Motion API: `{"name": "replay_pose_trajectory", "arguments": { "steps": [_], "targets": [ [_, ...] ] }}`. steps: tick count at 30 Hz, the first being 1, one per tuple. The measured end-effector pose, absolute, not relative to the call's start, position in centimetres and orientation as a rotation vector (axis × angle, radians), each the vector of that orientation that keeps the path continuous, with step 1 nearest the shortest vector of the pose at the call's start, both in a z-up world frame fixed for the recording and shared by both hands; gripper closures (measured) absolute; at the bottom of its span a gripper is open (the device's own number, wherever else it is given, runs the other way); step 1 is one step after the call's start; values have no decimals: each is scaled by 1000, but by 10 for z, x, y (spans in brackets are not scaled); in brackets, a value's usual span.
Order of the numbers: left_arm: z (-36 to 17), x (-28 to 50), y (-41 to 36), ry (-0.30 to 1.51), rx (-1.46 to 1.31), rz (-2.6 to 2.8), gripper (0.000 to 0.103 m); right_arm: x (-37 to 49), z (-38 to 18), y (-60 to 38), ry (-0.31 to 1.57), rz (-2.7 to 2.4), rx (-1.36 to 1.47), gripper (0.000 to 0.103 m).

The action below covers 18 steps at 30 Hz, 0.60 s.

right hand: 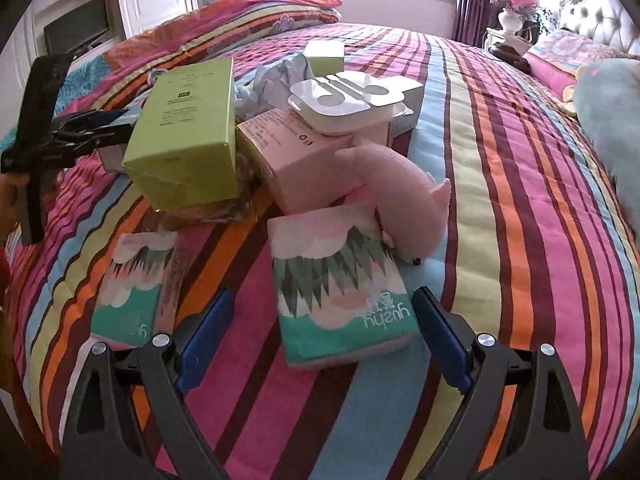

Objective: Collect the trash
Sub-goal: 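Grasp the teal printed box with the left tool while the right grasps a tissue pack, then carry the teal box and tissue pack to the wastebasket and release both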

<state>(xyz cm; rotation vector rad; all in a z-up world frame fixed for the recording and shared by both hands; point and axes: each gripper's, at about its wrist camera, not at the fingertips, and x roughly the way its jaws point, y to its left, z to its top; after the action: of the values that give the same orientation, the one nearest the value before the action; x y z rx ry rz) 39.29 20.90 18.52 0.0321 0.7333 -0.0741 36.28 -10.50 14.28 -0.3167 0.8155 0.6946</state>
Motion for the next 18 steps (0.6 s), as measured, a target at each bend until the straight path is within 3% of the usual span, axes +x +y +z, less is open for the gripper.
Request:
{"name": "replay_pose_trajectory", "arguments": {
  "steps": [6, 9, 12, 13, 15, 17, 18],
  "targets": [
    [163, 409, 215, 875, -59, 91, 16, 368, 140, -100, 817, 684, -337, 17],
    [163, 401, 228, 850, -234, 150, 16, 367, 139, -99, 812, 677, -348, 17],
    [164, 394, 231, 839, -267, 175, 28, 367, 139, -99, 810, 673, -351, 18],
    [164, 392, 232, 840, -253, 187, 37, 366, 140, -99, 805, 670, -353, 19],
    [164, 387, 233, 847, -223, 211, 52, 364, 142, -101, 789, 665, -351, 34],
    [164, 381, 238, 854, -234, 203, 55, 362, 143, -104, 787, 661, -327, 52],
    [165, 377, 239, 858, -242, 197, 55, 362, 143, -106, 794, 657, -307, 53]
  ]
}}
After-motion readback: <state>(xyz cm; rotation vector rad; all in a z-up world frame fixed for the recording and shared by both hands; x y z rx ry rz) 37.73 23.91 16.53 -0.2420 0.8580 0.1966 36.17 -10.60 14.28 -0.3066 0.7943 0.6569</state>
